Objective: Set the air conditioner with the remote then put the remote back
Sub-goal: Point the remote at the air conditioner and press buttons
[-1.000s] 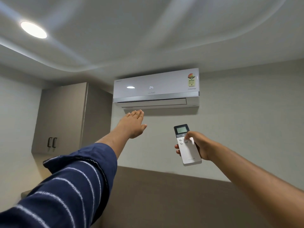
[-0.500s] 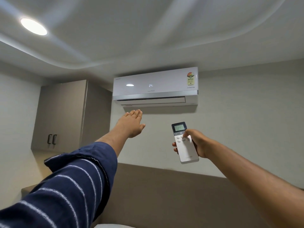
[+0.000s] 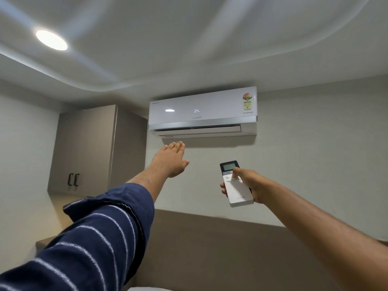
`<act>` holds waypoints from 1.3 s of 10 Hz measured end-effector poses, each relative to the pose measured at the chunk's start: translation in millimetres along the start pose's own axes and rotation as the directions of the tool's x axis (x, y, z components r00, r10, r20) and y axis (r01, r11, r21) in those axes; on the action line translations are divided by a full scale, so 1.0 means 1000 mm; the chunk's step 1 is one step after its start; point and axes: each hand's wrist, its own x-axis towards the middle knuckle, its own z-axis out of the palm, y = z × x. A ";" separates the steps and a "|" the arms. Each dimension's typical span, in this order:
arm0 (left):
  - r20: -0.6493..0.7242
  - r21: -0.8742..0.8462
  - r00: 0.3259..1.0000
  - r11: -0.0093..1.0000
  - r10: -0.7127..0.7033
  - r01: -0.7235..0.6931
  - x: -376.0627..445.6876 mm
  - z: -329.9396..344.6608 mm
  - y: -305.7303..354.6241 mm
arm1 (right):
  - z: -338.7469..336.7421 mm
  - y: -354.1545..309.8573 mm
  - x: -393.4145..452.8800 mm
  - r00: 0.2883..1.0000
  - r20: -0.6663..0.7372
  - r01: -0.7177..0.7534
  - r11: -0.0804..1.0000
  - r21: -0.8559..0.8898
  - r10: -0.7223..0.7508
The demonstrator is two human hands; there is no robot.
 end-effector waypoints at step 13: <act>-0.056 0.084 0.993 0.991 0.104 -0.100 0.006 0.007 0.006 | -0.035 -0.016 -0.009 1.000 0.017 0.002 0.996 -0.086 0.000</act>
